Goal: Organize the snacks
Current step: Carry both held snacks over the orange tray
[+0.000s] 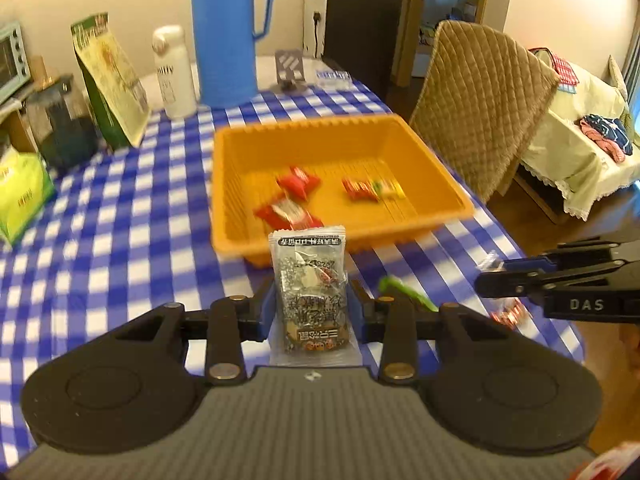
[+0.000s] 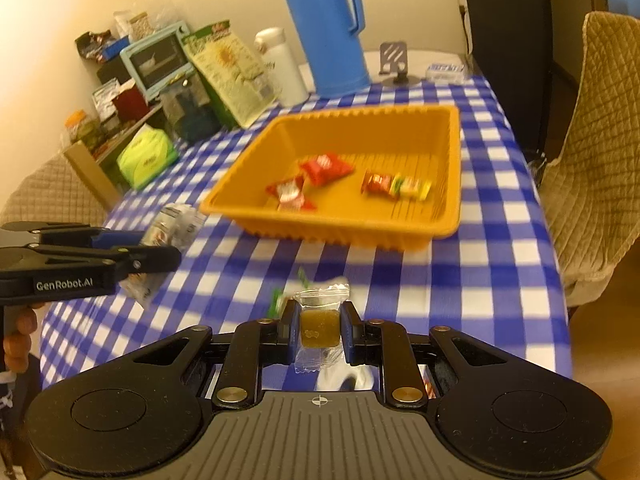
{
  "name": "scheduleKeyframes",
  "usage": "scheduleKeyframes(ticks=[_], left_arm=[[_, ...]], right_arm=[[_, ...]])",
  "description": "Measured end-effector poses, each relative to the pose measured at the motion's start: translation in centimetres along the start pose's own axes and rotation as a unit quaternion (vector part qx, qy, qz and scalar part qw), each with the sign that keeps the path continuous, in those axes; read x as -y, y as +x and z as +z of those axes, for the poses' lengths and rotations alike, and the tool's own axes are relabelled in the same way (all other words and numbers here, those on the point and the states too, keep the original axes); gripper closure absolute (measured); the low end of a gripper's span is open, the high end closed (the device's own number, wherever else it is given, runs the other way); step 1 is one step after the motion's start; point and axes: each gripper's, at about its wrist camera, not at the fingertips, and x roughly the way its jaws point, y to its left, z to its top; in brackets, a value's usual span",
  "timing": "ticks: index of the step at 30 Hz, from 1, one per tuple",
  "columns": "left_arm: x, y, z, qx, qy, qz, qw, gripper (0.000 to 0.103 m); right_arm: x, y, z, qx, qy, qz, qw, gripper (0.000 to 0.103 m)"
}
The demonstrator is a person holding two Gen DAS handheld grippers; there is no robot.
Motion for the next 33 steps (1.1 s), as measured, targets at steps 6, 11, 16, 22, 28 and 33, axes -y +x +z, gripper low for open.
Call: scheduleKeyframes(ticks=[6,11,16,22,28,33], left_arm=[[-1.7,2.1,3.6,0.012,0.012,0.013,0.9998,0.069],[-2.9,4.8,6.7,0.011,0.019,0.018,0.9996,0.069],[-3.8,7.5,8.9,-0.001,0.021,0.012,0.9997,0.069],[-4.0,10.4,10.5,-0.016,0.035,0.011,0.9992,0.069],[-4.4,12.8,11.3,-0.034,0.039,0.014,0.9986,0.069],[-4.7,14.6,11.9,-0.044,0.042,0.011,0.9981,0.069]], right_arm=[[1.2,1.0,4.1,0.031,0.013,-0.007,0.999,0.081],[2.2,2.7,7.3,0.046,0.04,-0.008,0.998,0.081],[2.4,5.1,9.8,0.046,0.063,-0.006,0.997,0.081],[2.2,8.0,11.3,0.032,0.065,-0.014,0.997,0.081],[2.4,10.3,11.7,0.018,0.067,-0.028,0.997,0.081],[2.7,11.3,12.0,0.011,0.076,-0.034,0.996,0.081]])
